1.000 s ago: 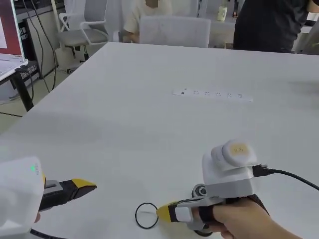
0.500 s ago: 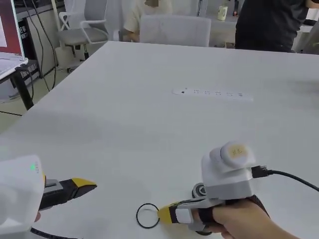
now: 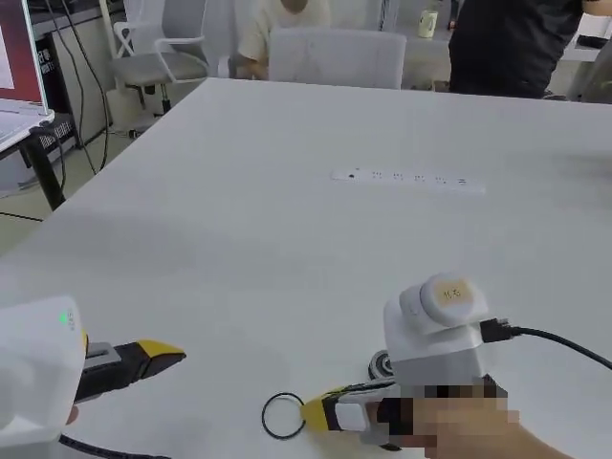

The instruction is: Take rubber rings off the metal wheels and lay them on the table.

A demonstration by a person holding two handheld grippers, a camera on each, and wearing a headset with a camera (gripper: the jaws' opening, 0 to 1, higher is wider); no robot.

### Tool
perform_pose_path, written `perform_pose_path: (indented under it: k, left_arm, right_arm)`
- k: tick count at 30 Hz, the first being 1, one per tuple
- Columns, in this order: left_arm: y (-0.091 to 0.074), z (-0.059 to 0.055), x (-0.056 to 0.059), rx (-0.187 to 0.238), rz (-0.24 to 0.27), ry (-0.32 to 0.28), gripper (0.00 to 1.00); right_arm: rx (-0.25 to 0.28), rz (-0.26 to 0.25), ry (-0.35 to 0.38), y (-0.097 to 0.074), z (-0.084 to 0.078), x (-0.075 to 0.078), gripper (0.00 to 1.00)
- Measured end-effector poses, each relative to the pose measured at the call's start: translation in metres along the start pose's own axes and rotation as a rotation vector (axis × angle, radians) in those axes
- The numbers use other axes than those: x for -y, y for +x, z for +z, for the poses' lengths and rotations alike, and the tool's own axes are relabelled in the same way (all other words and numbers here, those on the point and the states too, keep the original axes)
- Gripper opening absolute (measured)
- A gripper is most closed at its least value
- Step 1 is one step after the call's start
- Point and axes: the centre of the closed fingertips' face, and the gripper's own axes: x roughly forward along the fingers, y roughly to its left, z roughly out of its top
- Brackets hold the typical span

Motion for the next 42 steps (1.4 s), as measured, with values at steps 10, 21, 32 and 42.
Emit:
perform_pose_path:
  k: [10, 21, 32, 42]
  left_arm:
    - [0.000, 0.000, -0.001, 0.004, 0.005, -0.002, 0.78]
    - [0.000, 0.000, -0.001, 0.005, 0.003, -0.001, 0.79]
    - [0.000, 0.000, -0.001, 0.005, 0.004, 0.000, 0.78]
    - [0.000, 0.000, 0.000, 0.005, 0.002, 0.001, 0.78]
  right_arm:
    - [0.017, -0.001, -0.006, -0.003, 0.006, 0.000, 0.06]
    - [0.049, 0.002, -0.011, -0.009, 0.016, -0.001, 0.10]
    - [0.089, 0.011, -0.011, -0.015, 0.029, -0.007, 0.11]
    - [0.147, 0.017, 0.002, -0.027, 0.044, -0.008, 0.12]
